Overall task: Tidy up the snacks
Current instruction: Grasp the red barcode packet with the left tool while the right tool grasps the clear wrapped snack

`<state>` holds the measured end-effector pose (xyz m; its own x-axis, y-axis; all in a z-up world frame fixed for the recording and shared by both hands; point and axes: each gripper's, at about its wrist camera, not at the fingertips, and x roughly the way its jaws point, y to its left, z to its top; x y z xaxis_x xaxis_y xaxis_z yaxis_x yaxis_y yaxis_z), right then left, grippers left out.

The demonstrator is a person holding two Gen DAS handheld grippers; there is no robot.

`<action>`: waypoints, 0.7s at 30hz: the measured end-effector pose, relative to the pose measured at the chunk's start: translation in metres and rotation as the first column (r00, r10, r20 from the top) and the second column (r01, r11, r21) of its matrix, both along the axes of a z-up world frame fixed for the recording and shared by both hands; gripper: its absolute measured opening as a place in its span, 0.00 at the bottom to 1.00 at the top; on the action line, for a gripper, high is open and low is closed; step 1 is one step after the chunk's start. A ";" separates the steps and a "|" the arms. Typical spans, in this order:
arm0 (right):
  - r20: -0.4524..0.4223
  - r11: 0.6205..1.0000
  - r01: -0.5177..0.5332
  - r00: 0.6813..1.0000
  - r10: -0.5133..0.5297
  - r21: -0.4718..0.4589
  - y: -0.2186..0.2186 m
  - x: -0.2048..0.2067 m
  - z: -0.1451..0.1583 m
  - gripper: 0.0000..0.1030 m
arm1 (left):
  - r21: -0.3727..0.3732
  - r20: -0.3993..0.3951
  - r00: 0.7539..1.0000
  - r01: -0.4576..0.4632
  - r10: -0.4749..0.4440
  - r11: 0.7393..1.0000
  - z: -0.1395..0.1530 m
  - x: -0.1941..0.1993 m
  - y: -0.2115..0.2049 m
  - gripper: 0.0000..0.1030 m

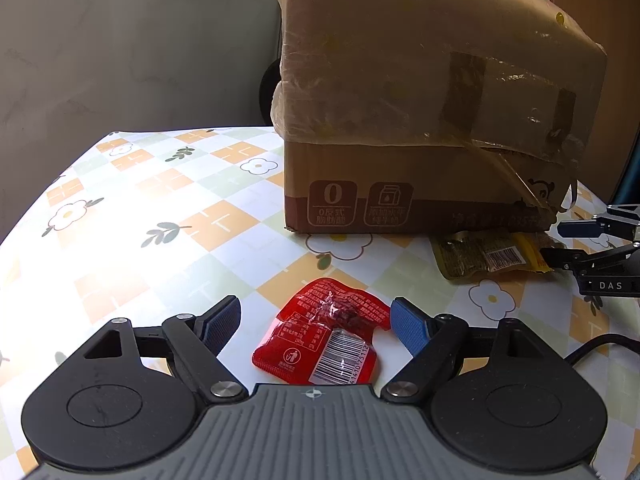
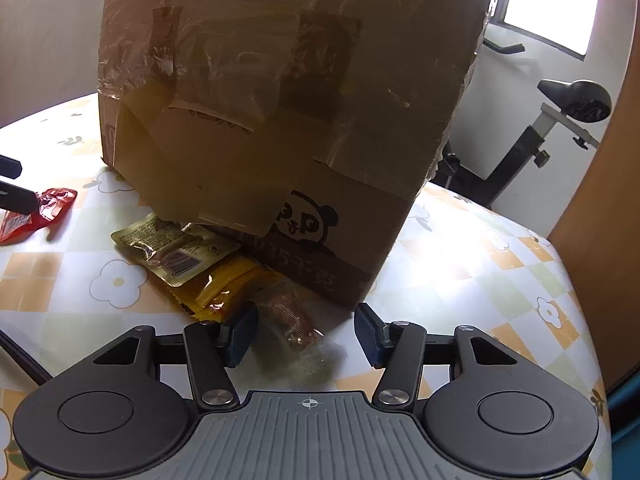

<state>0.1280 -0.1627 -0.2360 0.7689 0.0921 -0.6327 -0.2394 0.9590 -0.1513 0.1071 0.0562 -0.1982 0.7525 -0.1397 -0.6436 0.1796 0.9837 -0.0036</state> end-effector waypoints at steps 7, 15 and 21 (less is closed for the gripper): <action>0.002 0.993 -0.016 1.000 0.016 0.120 -0.006 -0.010 -0.004 0.17 | 0.006 -0.002 1.000 0.004 -0.004 1.000 -0.001 0.000 0.000 0.82; 0.049 0.981 0.045 0.997 -0.056 0.187 -0.019 -0.021 -0.003 0.17 | 0.003 -0.002 1.000 0.011 -0.010 1.000 -0.002 0.005 0.000 0.82; 0.036 0.970 0.063 0.997 -0.074 0.233 -0.030 -0.019 -0.002 0.17 | 0.030 -0.026 0.999 0.046 -0.046 0.998 -0.010 0.015 -0.007 0.82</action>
<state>0.1092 -0.1930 -0.2385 0.8049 0.1783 -0.5660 -0.1699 0.9831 0.0681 0.1217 0.0496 -0.2085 0.7291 -0.1534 -0.6669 0.2248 0.9742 0.0217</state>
